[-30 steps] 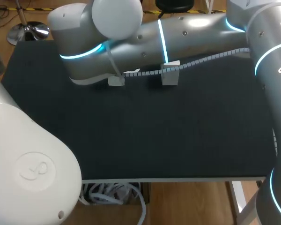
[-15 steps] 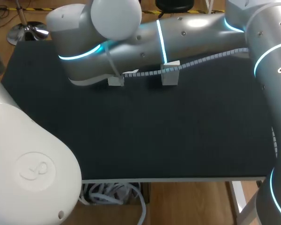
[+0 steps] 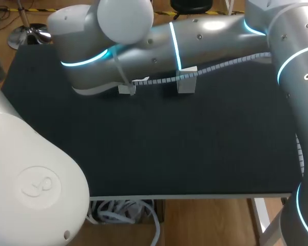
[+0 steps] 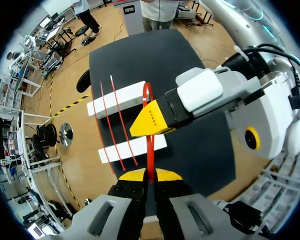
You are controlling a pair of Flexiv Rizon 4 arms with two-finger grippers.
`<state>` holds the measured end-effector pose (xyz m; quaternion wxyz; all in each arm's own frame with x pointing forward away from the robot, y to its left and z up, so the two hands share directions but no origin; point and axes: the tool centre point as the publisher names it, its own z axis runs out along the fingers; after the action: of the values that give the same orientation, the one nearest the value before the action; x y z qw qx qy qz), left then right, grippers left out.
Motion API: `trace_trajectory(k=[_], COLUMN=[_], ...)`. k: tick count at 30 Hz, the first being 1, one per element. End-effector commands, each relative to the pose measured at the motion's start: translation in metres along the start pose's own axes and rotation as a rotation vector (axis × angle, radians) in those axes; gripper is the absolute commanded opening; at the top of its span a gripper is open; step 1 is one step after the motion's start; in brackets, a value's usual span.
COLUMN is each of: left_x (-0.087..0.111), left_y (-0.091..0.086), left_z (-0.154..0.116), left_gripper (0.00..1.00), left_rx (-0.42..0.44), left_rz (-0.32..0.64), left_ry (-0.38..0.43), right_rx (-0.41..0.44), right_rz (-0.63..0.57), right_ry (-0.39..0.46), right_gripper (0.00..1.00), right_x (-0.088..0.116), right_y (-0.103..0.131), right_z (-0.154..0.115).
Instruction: Grab the tape and strap the tape.
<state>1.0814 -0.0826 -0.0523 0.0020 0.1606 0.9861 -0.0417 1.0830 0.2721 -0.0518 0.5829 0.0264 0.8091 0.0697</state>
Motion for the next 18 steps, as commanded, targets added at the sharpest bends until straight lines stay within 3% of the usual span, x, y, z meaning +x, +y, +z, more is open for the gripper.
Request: trace_trajectory(k=[1,18], left_x=[-0.0005,-0.0005], left_y=[-0.0008,-0.0008], left_z=[-0.0014,-0.0014], left_gripper=[0.00,0.00], left_rx=[-0.003,-0.003], left_rz=[-0.001,-0.001], left_ry=[0.004,0.004], right_rx=[0.004,-0.014], right_rz=[-0.002,0.000], right_ry=[0.010,0.049], right_gripper=[0.00,0.00], right_x=[-0.0012,0.0030], right_y=[0.0010,0.0059], right_z=[-0.0017,0.0049])
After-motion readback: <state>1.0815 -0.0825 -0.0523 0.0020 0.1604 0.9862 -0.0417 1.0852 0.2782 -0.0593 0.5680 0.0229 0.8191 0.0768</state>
